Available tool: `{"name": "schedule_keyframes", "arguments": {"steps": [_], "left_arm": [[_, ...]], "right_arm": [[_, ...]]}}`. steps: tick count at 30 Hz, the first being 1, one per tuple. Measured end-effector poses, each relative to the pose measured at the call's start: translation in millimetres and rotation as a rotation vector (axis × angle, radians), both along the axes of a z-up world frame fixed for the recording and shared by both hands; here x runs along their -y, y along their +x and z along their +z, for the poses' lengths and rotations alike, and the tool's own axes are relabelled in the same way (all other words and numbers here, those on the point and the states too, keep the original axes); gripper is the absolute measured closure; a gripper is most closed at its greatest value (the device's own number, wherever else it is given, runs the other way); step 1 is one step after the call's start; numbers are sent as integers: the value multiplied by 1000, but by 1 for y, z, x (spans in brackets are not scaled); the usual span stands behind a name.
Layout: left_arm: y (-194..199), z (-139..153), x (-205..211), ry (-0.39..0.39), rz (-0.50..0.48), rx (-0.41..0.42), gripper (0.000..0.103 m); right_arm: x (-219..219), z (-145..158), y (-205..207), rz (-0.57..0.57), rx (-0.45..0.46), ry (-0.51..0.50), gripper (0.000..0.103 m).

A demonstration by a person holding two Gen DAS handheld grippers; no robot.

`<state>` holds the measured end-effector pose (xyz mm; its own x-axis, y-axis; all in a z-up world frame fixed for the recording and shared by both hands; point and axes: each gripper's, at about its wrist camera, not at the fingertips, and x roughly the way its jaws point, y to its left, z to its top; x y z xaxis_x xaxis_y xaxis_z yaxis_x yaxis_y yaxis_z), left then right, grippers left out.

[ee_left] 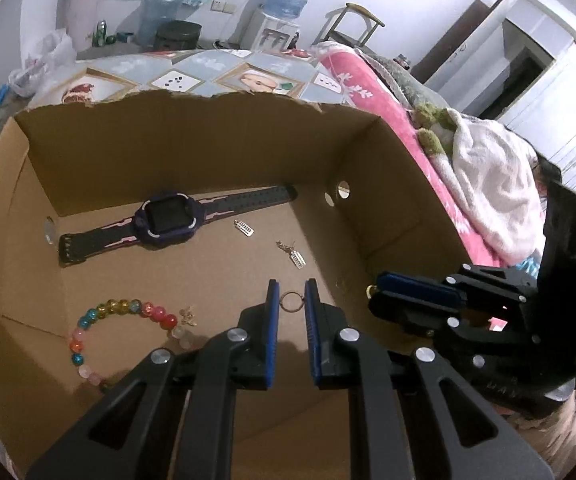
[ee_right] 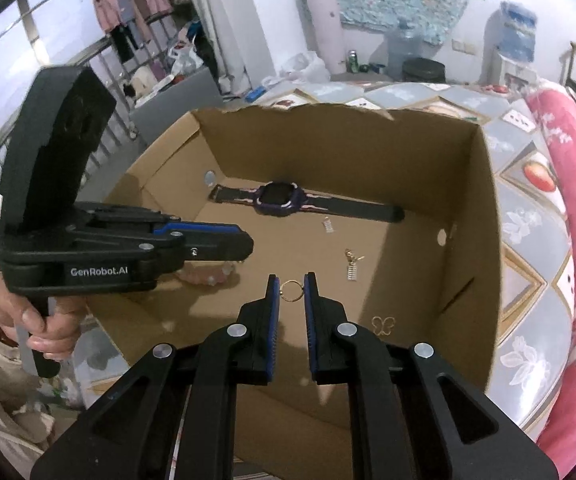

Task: Organize jewelry
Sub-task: 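Carry the gold ring into the cardboard box and open the right tool, then withdraw the right tool from the box back to the peach bracelet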

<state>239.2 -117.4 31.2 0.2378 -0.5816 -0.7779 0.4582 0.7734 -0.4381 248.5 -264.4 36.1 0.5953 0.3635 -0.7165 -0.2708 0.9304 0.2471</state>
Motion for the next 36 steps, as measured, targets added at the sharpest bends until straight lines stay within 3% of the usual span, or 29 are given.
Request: {"name": "schedule_keyframes", "arguments": {"steps": [6, 8, 23, 31, 36], "left_arm": [[3, -1, -7, -54, 10, -32, 90], [4, 0, -8, -73, 10, -37, 85], [7, 9, -11, -84, 35, -14, 71], [0, 17, -18, -85, 44, 20, 60], [-15, 32, -25, -83, 36, 84, 53]], "right_arm": [[10, 7, -6, -9, 25, 35, 92], [10, 8, -7, -2, 29, 49, 92], [22, 14, -6, -30, 37, 109, 81], [28, 23, -15, -65, 65, 136, 74], [31, 31, -33, -80, 95, 154, 72]]}}
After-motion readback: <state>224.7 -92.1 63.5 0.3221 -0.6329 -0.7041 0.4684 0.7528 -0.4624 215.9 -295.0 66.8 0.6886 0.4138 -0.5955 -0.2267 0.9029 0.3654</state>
